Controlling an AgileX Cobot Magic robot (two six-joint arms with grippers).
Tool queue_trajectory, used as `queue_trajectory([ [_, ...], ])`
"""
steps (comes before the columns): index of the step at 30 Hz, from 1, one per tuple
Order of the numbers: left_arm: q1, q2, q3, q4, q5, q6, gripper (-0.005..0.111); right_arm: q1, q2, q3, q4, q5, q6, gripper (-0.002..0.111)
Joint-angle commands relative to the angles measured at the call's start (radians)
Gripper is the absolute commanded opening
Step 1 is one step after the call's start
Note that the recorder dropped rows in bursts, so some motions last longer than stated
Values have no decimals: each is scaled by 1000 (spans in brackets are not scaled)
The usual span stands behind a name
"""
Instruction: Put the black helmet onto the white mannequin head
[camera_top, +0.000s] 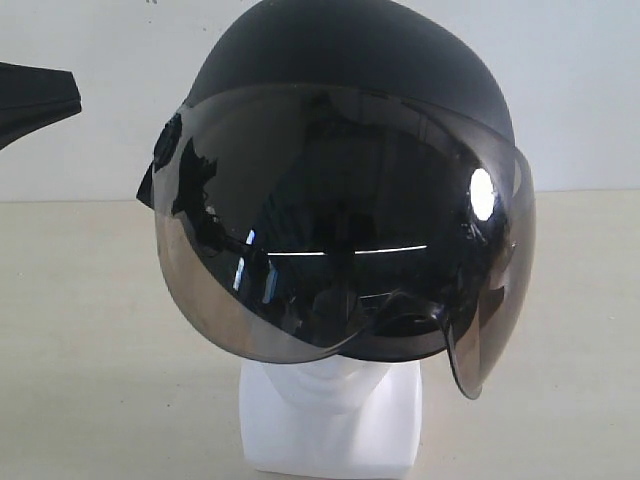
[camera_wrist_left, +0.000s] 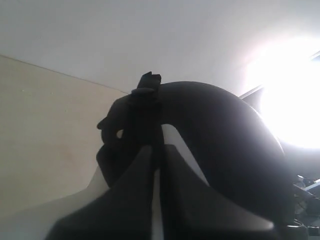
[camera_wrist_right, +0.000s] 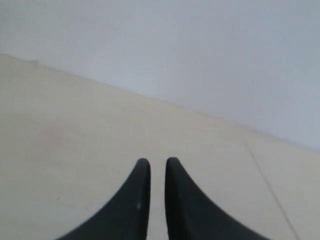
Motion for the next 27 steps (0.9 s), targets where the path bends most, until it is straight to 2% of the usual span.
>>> queue_trajectory([
  [1, -25, -11, 5, -12, -4, -9, 4, -1, -3, -1, -25, -149, -87, 12],
  [3, -24, -11, 5, -19, -4, -9, 4, -1, -3, -1, -18, -274, -68, 12],
  [4, -24, -11, 5, -24, -4, -9, 4, -1, -3, -1, 20, -375, 13, 12],
  [5, -24, -11, 1, -35, -4, -9, 4, -1, -3, -1, 134, -613, 313, 12],
  [7, -24, -13, -22, -37, -4, -9, 4, -1, -3, -25, 260, -838, 560, 12],
  [8, -25, -17, -32, -37, -4, -9, 4, -1, -3, -75, 296, -784, 545, 12],
  [9, -32, -21, -53, -37, -4, -9, 4, -1, 21, -198, 297, -548, 488, 12],
  [10, -32, -26, -67, -37, -4, -9, 4, -1, 55, -277, 273, -414, 476, 12],
  [12, -41, -51, -127, -16, -4, -9, 4, -1, 266, -583, 188, 38, 463, 12],
  [13, -41, -58, -148, -9, -4, -9, 4, -1, 334, -658, 188, 159, 456, 12],
  [14, -53, -72, -186, 3, -4, -9, 4, -1, 457, -774, 188, 353, 444, 12],
  [16, -75, -90, -248, 94, -4, -9, 4, -1, 620, -897, 188, 553, 381, 12],
  [19, -133, -99, -294, 226, -4, -9, 4, -1, 786, -952, 241, 591, 387, 12],
  [20, -152, -99, -296, 234, -4, -9, 4, -1, 846, -957, 323, 603, 356, 12],
  [27, -160, -99, -292, 253, -4, -9, 4, -1, 1022, -957, 758, 594, -1, 12],
])
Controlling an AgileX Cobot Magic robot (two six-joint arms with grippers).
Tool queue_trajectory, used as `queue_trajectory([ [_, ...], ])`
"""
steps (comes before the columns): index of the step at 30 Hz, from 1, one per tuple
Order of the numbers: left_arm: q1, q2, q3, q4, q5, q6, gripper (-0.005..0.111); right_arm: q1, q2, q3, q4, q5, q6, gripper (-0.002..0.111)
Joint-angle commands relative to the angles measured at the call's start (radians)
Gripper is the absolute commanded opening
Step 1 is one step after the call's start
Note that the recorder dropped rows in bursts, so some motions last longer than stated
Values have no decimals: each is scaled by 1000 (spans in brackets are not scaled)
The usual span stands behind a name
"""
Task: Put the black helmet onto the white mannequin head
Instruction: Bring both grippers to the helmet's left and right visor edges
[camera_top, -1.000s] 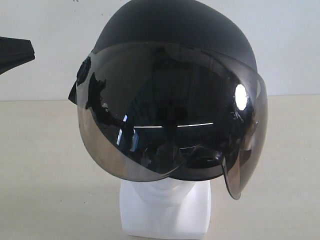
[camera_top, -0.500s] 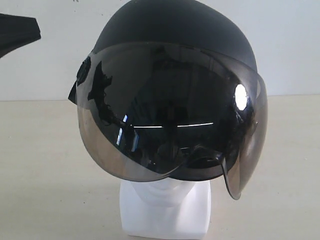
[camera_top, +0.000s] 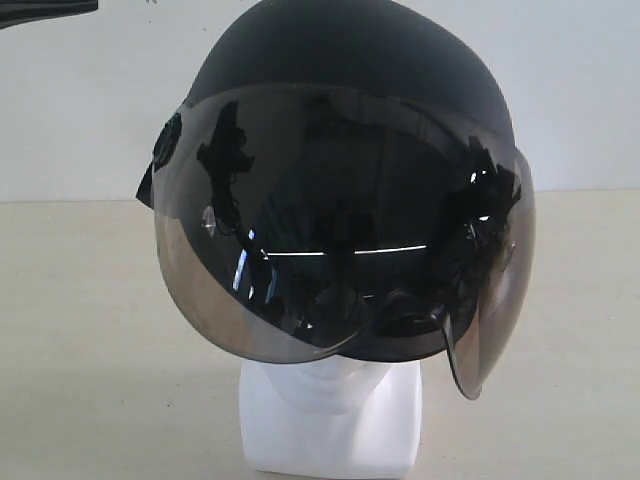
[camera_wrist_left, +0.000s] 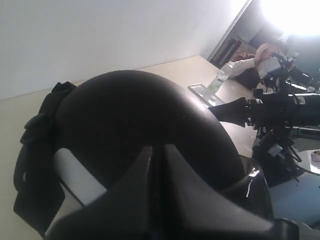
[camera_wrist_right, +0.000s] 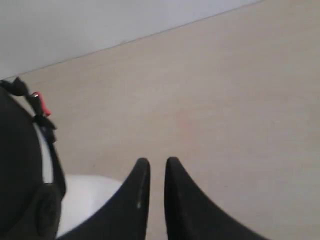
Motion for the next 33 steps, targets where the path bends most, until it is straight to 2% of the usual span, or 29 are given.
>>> queue_trajectory([
  [1, -6, -4, 3, 11, -1, -9, 4, -1, 103, -10, 292, 4, -260, 12],
  [5, -22, -2, 7, 11, -1, -9, 4, -1, 177, -10, 384, 20, -359, 12],
  [9, -57, -2, 7, 11, -1, -9, 4, -1, 278, -8, 417, 67, -367, 12],
  [15, -98, 18, 7, 11, -1, -9, 4, -1, 323, -8, 620, 119, -502, 12],
  [27, -107, 46, 37, 11, -1, -9, 4, -1, 274, -16, 709, 85, -560, 12],
  [33, -144, 66, 85, 11, -1, -9, 4, -1, 276, -16, 709, 48, -560, 12],
])
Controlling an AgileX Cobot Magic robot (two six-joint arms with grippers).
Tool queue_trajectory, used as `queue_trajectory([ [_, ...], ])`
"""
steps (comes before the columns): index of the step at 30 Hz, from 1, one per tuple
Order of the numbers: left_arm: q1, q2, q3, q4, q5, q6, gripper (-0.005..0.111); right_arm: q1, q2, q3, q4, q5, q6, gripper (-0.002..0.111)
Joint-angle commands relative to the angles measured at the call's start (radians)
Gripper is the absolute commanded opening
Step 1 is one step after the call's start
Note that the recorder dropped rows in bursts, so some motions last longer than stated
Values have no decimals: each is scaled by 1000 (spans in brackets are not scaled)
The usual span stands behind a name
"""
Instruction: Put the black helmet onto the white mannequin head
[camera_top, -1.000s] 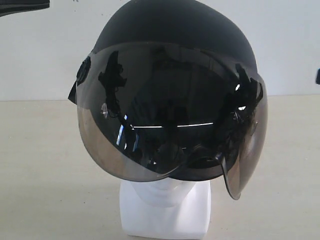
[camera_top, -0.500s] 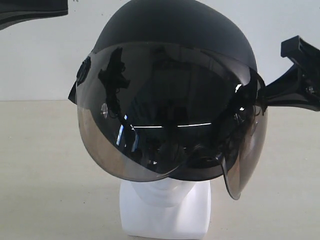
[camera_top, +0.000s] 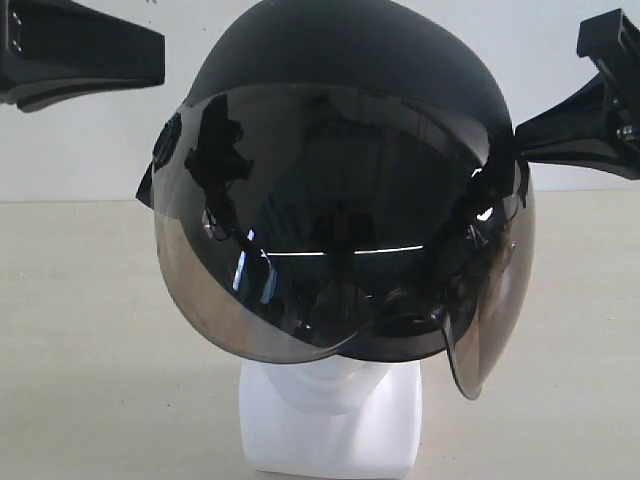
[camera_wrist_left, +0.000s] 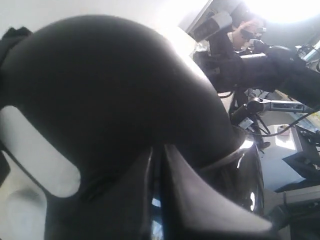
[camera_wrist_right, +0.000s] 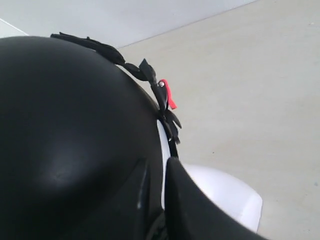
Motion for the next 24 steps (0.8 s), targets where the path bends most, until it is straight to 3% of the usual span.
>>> queue_trajectory([
  [1, -20, 16, 25, 1, -1, -9, 4, -1, -5, -7, 8, -37, -9, 12],
  [24, -20, 31, 47, 1, -1, -7, 4, 1, -7, -7, 95, 146, -39, 12],
])
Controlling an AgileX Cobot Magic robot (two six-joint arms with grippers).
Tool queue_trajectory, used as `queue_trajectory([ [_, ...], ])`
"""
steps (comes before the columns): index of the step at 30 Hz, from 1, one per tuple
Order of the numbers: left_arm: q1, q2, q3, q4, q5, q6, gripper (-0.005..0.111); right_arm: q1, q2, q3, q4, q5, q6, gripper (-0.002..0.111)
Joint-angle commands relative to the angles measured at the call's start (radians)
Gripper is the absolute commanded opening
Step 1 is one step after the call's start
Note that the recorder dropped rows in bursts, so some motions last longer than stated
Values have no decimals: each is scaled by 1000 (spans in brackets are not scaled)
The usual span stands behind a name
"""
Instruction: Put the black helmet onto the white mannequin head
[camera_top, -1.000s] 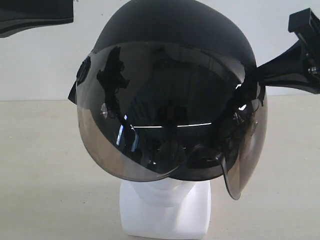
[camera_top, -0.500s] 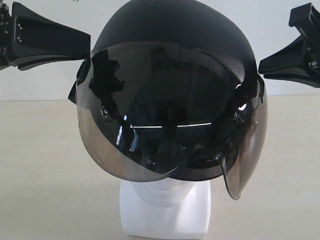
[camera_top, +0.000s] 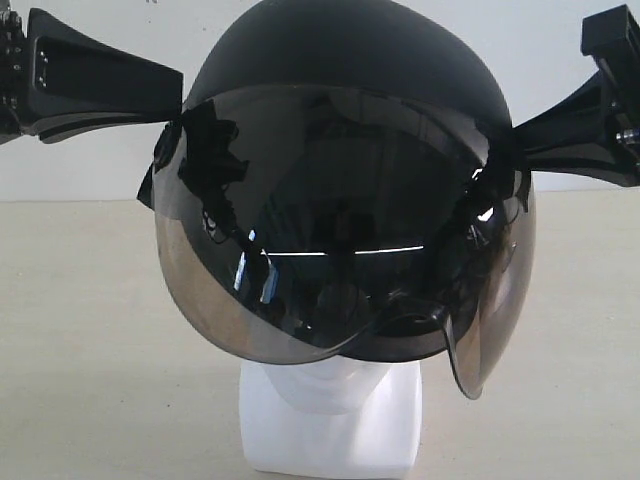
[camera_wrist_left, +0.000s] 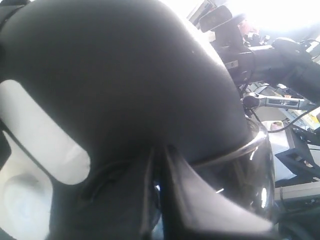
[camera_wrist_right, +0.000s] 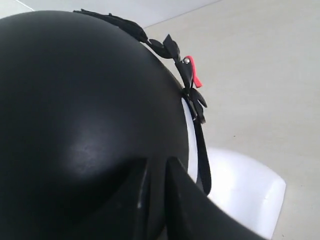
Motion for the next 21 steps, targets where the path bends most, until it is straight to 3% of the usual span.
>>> queue_trajectory([
  [1, -5, 2, 26, -3, -1, -7, 4, 1, -6, -7, 70, 53, -34, 12],
  [5, -5, 2, 46, -3, -1, -7, 4, 12, -6, -30, 80, 76, -41, 12],
  [16, -5, 2, 51, -3, -1, -2, 4, 162, -6, -93, 80, 59, -1, 12],
  [21, -3, 2, 50, -3, -1, -2, 4, 162, -32, -94, 14, -57, 61, 12],
])
